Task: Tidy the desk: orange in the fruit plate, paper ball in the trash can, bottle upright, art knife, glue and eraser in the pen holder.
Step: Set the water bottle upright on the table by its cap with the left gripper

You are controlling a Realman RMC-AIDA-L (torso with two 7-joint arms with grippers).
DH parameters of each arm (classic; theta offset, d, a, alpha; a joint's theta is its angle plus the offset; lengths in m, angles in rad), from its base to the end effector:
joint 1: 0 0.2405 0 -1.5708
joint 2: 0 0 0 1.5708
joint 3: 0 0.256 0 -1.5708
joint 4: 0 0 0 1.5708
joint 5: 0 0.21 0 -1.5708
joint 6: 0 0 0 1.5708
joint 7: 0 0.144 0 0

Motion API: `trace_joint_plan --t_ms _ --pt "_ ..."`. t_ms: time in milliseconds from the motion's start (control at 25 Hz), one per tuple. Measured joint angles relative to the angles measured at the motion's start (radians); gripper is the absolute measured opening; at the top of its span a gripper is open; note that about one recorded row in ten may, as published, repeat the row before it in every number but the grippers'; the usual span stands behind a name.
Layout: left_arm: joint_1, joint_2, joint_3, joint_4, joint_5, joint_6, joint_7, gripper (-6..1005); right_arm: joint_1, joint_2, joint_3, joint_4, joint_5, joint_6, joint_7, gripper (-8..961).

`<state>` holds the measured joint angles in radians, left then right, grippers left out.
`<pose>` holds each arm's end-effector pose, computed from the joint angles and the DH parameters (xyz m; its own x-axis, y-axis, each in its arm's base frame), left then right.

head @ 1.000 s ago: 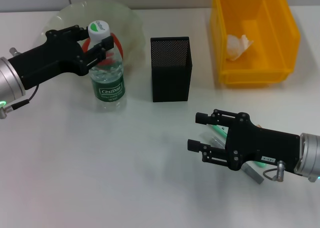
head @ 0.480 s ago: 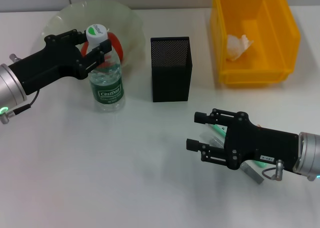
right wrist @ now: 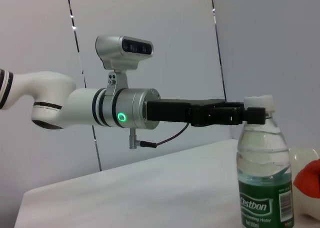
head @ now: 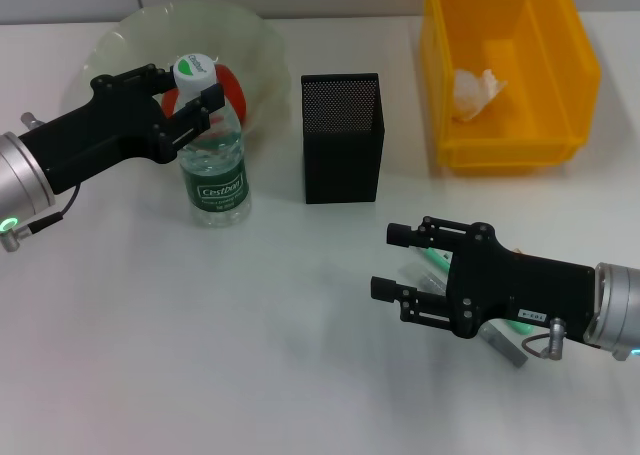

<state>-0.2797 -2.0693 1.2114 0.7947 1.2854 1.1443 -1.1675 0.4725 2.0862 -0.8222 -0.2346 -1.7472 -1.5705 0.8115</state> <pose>-0.2658 0.3349 0.0044 0.7544 0.1305 0.6433 0.5075 -0.7376 -0.4454 0.2708 0.2667 -0.0653 0.7464 -0.1557 -0.6470 -0.3196 -0.9366 -0.1433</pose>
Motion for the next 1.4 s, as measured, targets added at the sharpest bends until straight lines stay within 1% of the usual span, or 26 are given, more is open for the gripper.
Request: trace_joint_plan --t_ms 240,320,560,760,880,960,1120,1200,1240,1280,1320,1400 --pt "0.000 -0.001 0.003 -0.001 -0.001 0.006 0.008 436 0.000 0.000 0.000 0.000 0.000 0.001 0.000 650" --pt "0.001 -0.002 0.005 -0.001 -0.001 0.004 0.012 536 0.000 0.000 -0.001 0.000 0.000 0.002 0.002 650" --pt "0.001 -0.003 -0.001 0.001 -0.005 0.014 0.012 632 0.000 0.000 -0.012 0.001 -0.001 0.002 0.006 651" --pt "0.004 0.000 -0.015 0.010 -0.069 0.055 0.012 641 0.000 0.000 -0.012 0.003 -0.002 0.002 0.006 651" --pt "0.003 0.000 -0.033 0.014 -0.079 0.081 0.012 647 0.000 0.000 -0.019 0.004 -0.003 0.001 0.008 650" --pt "-0.001 0.000 -0.039 0.016 -0.079 0.117 0.013 651 0.000 0.000 -0.021 0.005 -0.003 0.001 0.008 650" --pt "-0.004 0.000 -0.045 0.022 -0.089 0.179 0.013 735 -0.003 0.000 -0.022 0.007 0.000 0.002 0.008 650" --pt "-0.004 0.000 -0.045 0.022 -0.089 0.179 0.013 777 -0.007 0.000 -0.019 0.007 0.004 -0.003 0.008 650" --pt "-0.006 0.000 -0.052 0.023 -0.108 0.264 0.013 798 -0.008 0.000 -0.017 0.007 0.004 -0.006 0.008 650" --pt "-0.006 0.000 -0.052 0.023 -0.108 0.264 0.013 797 -0.009 -0.001 -0.015 0.007 0.004 -0.009 0.008 650" --pt "-0.007 0.002 -0.057 0.024 -0.115 0.352 0.013 796 -0.010 -0.002 -0.014 0.007 0.005 -0.010 0.008 650" --pt "-0.007 0.002 -0.057 0.024 -0.115 0.352 0.013 794 -0.016 -0.003 -0.014 0.005 0.005 -0.012 0.008 651"
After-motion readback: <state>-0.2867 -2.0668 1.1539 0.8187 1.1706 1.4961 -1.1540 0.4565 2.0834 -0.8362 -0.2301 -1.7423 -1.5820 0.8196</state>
